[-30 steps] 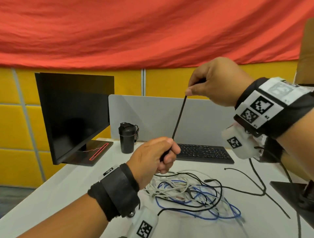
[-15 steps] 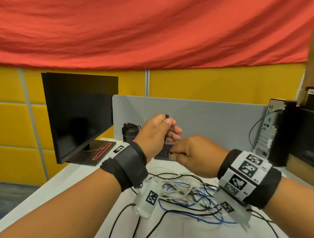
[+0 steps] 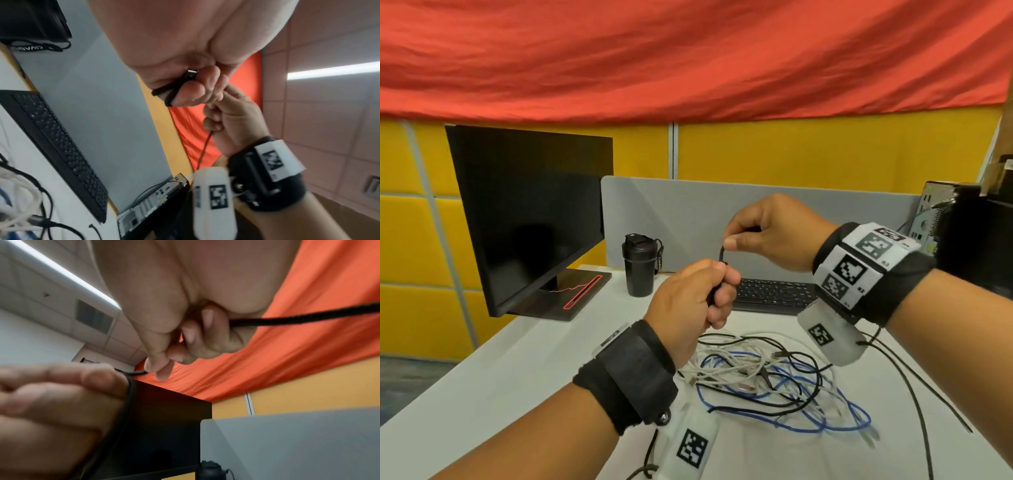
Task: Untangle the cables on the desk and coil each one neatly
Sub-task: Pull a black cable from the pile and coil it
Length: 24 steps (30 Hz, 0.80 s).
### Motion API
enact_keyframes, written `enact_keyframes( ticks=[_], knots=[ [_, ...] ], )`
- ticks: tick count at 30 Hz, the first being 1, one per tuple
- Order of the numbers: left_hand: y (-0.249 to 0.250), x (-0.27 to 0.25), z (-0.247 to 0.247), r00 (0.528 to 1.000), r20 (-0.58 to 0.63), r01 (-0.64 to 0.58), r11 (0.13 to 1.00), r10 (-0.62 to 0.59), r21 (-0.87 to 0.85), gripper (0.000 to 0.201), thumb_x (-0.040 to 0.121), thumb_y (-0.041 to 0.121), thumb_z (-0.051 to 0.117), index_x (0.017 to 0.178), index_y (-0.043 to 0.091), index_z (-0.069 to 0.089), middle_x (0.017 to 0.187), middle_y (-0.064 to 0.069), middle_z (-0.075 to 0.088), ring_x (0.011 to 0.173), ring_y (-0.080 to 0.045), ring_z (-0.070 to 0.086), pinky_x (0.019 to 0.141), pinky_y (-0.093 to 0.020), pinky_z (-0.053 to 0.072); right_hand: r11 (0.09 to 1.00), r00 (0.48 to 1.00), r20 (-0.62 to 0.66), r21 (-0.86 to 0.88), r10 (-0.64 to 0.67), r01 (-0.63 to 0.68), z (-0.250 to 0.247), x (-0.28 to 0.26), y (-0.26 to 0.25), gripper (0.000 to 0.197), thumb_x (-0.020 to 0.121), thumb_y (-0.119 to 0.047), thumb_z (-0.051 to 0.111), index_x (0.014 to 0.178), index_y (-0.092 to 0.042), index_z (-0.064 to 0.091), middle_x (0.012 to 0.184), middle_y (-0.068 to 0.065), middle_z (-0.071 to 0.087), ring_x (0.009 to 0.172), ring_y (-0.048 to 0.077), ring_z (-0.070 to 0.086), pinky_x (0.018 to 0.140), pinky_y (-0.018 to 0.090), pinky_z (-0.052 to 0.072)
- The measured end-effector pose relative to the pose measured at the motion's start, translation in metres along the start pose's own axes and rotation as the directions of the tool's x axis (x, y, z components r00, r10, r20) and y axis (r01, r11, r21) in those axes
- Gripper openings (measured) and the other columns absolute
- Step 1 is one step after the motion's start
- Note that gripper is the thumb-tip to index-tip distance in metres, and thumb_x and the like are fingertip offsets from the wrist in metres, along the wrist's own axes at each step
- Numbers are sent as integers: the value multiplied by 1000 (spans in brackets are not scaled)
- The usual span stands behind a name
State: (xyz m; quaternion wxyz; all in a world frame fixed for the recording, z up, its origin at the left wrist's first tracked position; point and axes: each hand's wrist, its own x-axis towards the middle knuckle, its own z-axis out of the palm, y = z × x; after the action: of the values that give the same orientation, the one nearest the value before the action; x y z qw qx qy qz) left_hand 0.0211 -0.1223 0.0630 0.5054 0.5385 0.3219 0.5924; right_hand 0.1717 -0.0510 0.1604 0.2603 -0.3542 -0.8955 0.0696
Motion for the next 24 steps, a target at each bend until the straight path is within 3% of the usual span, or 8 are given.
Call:
enact_keyframes(
  ticks=[4, 6, 8, 11, 14, 16, 20, 24],
  knots=[
    [13, -1, 3, 991, 31, -125, 990, 127, -72, 27, 105, 19, 38, 91, 10, 59, 64, 1, 51, 50, -10, 38, 49, -23, 36, 959, 998, 26, 278, 52, -57, 35, -9, 10, 23, 94, -19, 62, 82, -35, 74, 83, -2, 75, 85, 18, 70, 85, 36, 54],
    [17, 5, 2, 986, -37, -164, 986, 163, -19, 27, 106, 18, 37, 92, 10, 59, 69, 0, 61, 50, -10, 44, 48, -23, 40, 943, 992, 114, 325, 43, -78, 60, -21, 10, 38, 95, -14, 59, 69, -39, 71, 73, -13, 72, 77, 7, 69, 82, 29, 53],
    [15, 15, -3, 976, -135, -161, 985, 169, 67, 26, 106, 17, 36, 94, 11, 57, 77, 0, 70, 52, -10, 50, 49, -24, 44, 963, 979, 195, 249, 54, -103, 79, -29, 9, 24, 96, -21, 59, 80, -32, 73, 76, -17, 71, 75, 2, 65, 77, 25, 52],
    [6, 30, -12, 963, -224, -92, 963, 151, 253, 23, 105, 18, 38, 94, 11, 56, 86, -2, 74, 56, -10, 57, 57, -30, 49, 993, 970, 239, 88, 51, -73, 88, -33, 6, 21, 96, -32, 57, 98, -21, 74, 88, -2, 71, 83, 20, 64, 79, 34, 53],
    [-8, 40, -21, 962, -182, -58, 805, 203, 590, 27, 103, 19, 42, 79, 19, 55, 72, 8, 68, 56, -5, 55, 59, -25, 47, 991, 977, 212, -125, -10, 38, 75, -31, 0, 20, 96, -29, 55, 96, -21, 74, 79, -8, 65, 76, 16, 57, 69, 26, 44],
    [-15, 41, -24, 981, -116, -38, 733, 158, 679, 33, 102, 19, 43, 69, 21, 50, 60, 7, 58, 56, -10, 52, 59, -30, 45, 984, 982, 185, -167, -25, 57, 64, -26, 0, 19, 93, -29, 57, 93, -24, 76, 82, -8, 71, 74, 12, 60, 68, 26, 47],
    [-27, 33, -24, 992, -96, 104, 940, -77, 324, 31, 97, 20, 40, 74, 13, 58, 58, -2, 55, 47, -15, 42, 49, -31, 39, 993, 995, 86, -110, 42, -33, 46, -12, 17, 12, 88, -32, 68, 83, -23, 74, 74, -7, 70, 71, 9, 63, 63, 25, 47],
    [-30, 26, -20, 981, -50, 192, 981, -190, 32, 27, 98, 21, 42, 84, 10, 63, 61, -1, 48, 45, -13, 33, 44, -26, 32, 981, 997, 2, 182, 75, -74, 51, -4, 37, 6, 83, -25, 76, 78, -24, 73, 73, -11, 71, 68, 0, 63, 66, 17, 48]
  ],
)
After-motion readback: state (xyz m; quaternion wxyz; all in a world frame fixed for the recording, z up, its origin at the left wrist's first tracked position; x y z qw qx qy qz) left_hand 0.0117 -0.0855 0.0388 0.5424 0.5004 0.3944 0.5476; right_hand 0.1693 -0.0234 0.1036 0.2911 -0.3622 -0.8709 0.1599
